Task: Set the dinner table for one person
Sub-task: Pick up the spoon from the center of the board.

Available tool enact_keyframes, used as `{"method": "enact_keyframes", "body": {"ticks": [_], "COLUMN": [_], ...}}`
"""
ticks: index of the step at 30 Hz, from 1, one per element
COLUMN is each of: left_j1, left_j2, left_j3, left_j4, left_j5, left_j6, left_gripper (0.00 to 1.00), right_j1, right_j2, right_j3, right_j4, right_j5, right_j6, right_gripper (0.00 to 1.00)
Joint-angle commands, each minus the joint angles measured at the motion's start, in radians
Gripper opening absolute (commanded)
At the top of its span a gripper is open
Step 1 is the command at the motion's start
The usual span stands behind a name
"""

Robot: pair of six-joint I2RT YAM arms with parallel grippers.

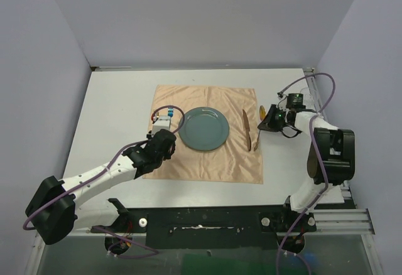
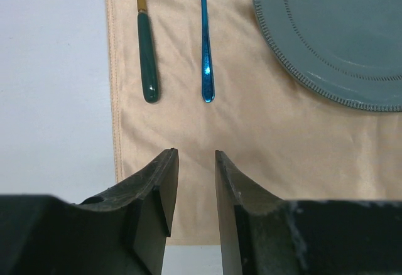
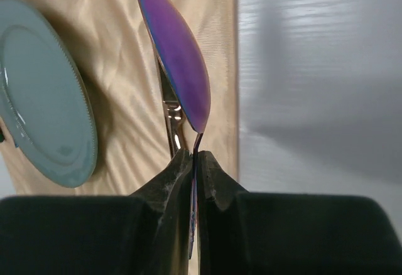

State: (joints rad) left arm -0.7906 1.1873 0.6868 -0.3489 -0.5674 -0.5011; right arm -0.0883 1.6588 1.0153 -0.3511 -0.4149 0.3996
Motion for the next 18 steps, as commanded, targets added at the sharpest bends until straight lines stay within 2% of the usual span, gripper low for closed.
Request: {"method": "enact_keyframes", "body": {"ticks": [1, 7, 12, 18], "left_j1": [-0.004, -0.004, -0.005, -0.006], "left_j2": [-0.015, -0.017, -0.014, 0.006], "left_j3": [0.044, 0.045, 0.046, 0.05], "left_j4": [-0.001, -0.017, -0.027, -0.015], "left_j5": [-0.003, -0.001, 0.0, 0.018], "left_j6": [-0.028, -0.043, -0.049, -0.051], "left_gripper": [0.28, 0.28, 0.28, 0.27], "right_j1": [0.065, 0.157, 0.164, 0.174], "right_j2": [0.121, 0.251, 0.225, 0.168], "right_j3": [0.084, 0.178, 0.171, 0.182], "right_j4": [0.147, 0.177, 0.204, 0.143], "right_j5": [-0.225, -0.263, -0.265, -0.259], "right_j6": [0.014, 0.02, 0.041, 0.032], "right_gripper": [0.0, 0.0, 0.0, 0.0]}}
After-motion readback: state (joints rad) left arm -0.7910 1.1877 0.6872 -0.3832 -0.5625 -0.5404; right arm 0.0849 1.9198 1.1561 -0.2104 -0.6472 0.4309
